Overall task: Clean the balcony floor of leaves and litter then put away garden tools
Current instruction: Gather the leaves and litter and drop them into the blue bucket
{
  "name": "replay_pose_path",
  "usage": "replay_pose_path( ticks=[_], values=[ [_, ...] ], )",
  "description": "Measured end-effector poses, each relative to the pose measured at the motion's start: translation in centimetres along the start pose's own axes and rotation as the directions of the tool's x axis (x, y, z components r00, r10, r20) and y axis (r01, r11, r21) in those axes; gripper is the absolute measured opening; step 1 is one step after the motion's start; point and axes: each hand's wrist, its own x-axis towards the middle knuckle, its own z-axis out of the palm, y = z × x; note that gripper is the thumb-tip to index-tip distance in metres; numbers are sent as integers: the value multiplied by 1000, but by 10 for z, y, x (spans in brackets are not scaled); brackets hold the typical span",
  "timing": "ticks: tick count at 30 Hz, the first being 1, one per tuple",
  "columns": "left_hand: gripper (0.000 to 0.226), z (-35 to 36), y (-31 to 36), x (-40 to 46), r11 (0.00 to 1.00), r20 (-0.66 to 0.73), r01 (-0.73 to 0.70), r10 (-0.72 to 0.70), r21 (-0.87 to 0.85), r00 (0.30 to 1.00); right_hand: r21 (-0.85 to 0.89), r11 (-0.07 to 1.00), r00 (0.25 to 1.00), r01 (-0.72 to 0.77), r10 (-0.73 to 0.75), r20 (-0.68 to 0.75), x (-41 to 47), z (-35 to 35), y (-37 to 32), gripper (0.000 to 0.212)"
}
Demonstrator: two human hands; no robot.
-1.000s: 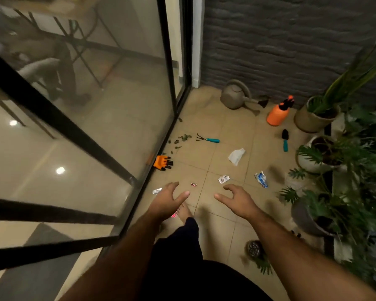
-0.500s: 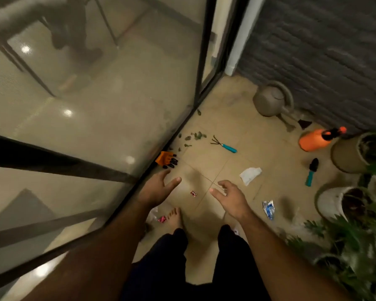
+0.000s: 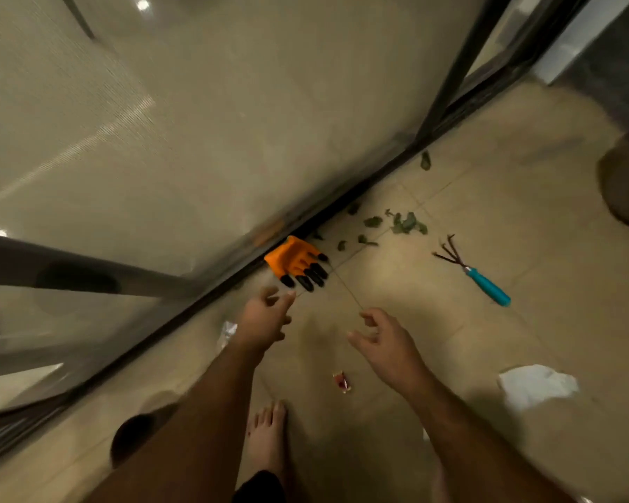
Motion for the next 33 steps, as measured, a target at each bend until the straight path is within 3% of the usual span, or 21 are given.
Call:
replay_pose_path(
  ticks=[6, 11, 14, 16, 18, 21, 23, 25, 27, 29, 31, 33],
  values=[
    [69, 40, -53, 140, 947, -203, -36, -31, -319, 979, 26, 991, 988, 132, -130, -85, 126, 59, 44, 54],
    [67, 57, -71, 206, 972, -440, -132, 35, -192, 897, 3, 956, 943, 294, -290, -166, 202, 77, 37, 53],
    [47, 68, -74, 224, 959, -475, -188, 68, -211, 878, -29, 936, 912, 350, -348, -217, 237, 76, 29, 55],
    [31, 78, -78, 227, 930, -468, -268, 126, -252, 875, -39, 923, 892, 382, -380, -246, 249, 74, 27, 55],
    [25, 89, -85, 221, 858, -466, -322, 111, -401, 878, -25, 919, 887, 394, -387, -253, 254, 72, 24, 54],
    [16, 108, -94, 197, 652, -388, -321, 45, -687, 921, 11, 923, 914, 385, -380, -143, 260, 65, 18, 56],
    [24, 117, -107, 179, 521, -213, -174, -15, -835, 977, 11, 932, 931, 363, -363, 40, 260, 58, 14, 58],
    [36, 121, -127, 165, 449, -1, 7, -16, -893, 1000, -131, 928, 915, 350, -309, 259, 256, 51, 9, 53],
    [40, 121, -153, 154, 524, 119, 108, -14, -845, 993, -297, 887, 885, 354, -214, 413, 252, 52, 11, 50],
    [45, 117, -176, 148, 672, 147, 137, -42, -727, 988, -377, 869, 887, 321, -136, 441, 250, 62, 19, 54],
    [65, 109, -192, 147, 805, 70, 79, -46, -587, 996, -418, 849, 889, 323, -121, 441, 249, 78, 32, 46],
    [80, 97, -201, 149, 879, -175, -47, -42, -475, 984, -428, 827, 860, 365, -122, 496, 247, 91, 43, 19]
  ],
)
